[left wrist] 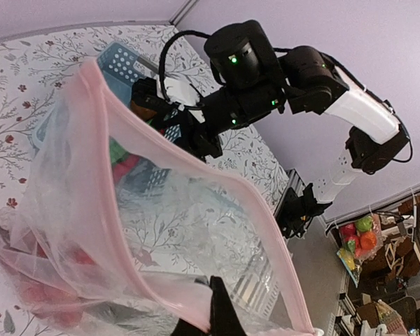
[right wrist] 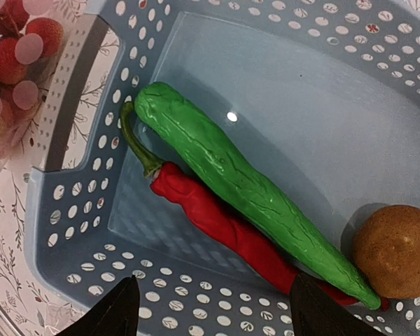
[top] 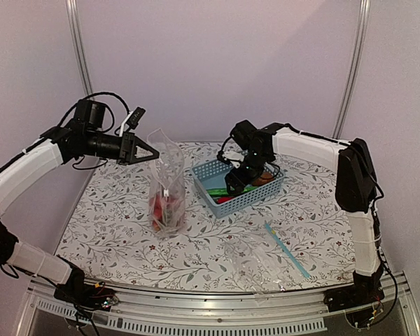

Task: Place the food in the zip-top bag and seal the zipper
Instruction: Pick up the fake vegetable from the bin.

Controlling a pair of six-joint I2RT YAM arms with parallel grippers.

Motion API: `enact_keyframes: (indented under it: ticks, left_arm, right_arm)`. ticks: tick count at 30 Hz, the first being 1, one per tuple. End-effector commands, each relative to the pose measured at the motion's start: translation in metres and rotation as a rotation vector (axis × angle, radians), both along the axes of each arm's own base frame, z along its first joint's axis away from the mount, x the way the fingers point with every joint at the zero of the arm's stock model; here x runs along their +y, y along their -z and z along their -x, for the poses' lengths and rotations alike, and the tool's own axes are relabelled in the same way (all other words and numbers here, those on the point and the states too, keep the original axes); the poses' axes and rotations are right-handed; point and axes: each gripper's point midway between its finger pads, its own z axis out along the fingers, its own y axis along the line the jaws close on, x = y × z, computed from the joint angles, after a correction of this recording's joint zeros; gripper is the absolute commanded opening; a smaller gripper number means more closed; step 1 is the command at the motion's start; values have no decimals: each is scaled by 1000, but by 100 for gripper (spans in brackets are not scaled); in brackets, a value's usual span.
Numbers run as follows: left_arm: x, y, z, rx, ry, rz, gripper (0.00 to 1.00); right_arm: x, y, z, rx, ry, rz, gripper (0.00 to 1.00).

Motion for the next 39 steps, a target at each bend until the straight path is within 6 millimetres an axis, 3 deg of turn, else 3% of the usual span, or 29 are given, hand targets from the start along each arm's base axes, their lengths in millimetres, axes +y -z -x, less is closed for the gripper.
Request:
enact_keyframes:
  ticks: [1,6,12,17,23,30,34,39]
  left_arm:
    - [2,-4,-4,-20,7,38,0]
    - [4,-3,-5,-14,1,44,0]
    - [6,0,-7,-6,-5,48,0]
    - [7,1,-8,-1,-7,55,0]
    - [8,1,-9,0,-7,61,0]
    - [10,4,-9,10,-12,64,0]
    - [10,5,-10,15,-15,67,0]
    - [11,7,-11,22,-15,70,0]
  right_arm:
    - [6,20,-12,1,-53,28,74]
    - [7,43,-26,-3,-48,63,74]
    - [5,73,-27,49,-55,76,74]
    - [-4,87,-42,22,23,112,64]
    - [-17,82,-61,-54,153,128,58]
    - [-29,67,-70,-121,288,114,33]
    - [-22,62,-67,-113,302,44,34]
    - [-11,72,-58,-68,246,7,40]
